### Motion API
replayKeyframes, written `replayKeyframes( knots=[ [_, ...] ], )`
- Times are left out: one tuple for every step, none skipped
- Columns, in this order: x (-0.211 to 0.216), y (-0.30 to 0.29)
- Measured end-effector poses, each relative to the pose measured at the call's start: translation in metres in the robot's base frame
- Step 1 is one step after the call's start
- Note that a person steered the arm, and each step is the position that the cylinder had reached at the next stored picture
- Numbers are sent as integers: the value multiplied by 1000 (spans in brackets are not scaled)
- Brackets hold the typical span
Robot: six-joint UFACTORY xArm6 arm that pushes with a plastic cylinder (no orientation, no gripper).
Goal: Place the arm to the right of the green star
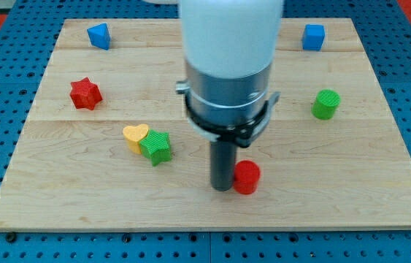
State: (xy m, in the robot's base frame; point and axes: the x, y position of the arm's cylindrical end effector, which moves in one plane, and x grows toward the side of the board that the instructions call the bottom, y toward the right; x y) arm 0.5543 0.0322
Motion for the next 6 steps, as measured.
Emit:
replayKeyframes(
  knots=[
    [-2, 61],
    [-2, 110],
    [-7, 124],
    [-26, 64],
    [-46, -9],
    [-64, -54]
  ],
)
